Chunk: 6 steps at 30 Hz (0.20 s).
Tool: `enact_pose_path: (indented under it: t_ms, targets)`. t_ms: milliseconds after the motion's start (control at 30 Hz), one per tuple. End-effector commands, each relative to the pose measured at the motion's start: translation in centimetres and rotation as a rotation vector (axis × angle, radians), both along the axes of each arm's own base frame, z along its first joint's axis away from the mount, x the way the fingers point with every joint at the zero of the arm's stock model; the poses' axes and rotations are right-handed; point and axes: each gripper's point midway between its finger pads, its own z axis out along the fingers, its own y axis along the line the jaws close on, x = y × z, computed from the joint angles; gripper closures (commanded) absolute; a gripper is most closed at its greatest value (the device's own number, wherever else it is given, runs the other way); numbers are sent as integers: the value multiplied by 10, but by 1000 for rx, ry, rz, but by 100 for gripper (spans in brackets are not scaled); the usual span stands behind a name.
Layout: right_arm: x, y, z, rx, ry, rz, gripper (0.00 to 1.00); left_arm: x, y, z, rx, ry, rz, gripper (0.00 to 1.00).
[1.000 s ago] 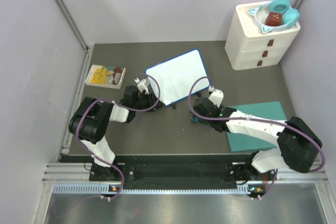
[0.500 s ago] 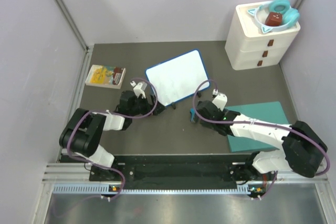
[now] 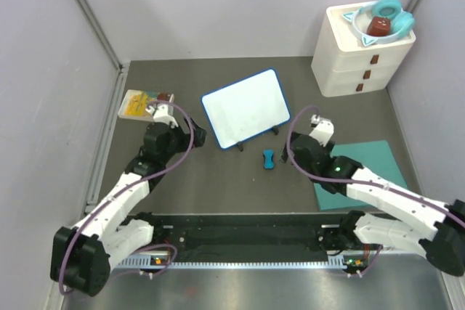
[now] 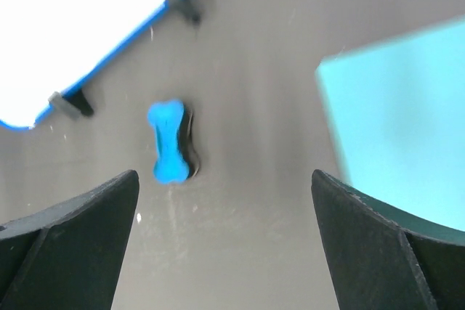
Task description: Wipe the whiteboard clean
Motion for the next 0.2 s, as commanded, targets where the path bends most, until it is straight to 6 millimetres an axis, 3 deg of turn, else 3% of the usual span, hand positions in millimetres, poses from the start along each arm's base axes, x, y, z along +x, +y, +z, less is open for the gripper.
enact_pose_path:
  t_ms: [0,67,133,167]
  targets:
    - [25,-58,53,-121,-189,-86,1,4,63,21,233,65,274,1]
    - [31,-90,65,-140,-234,-137,1,6,71,27,284,73,298,1]
    - [41,-140,70,-158,-295,-296,1,9,73,19,321,91,297,1]
    - [36,-162,58,-232,-313,-323,1,12,74,13,332,103,300,1]
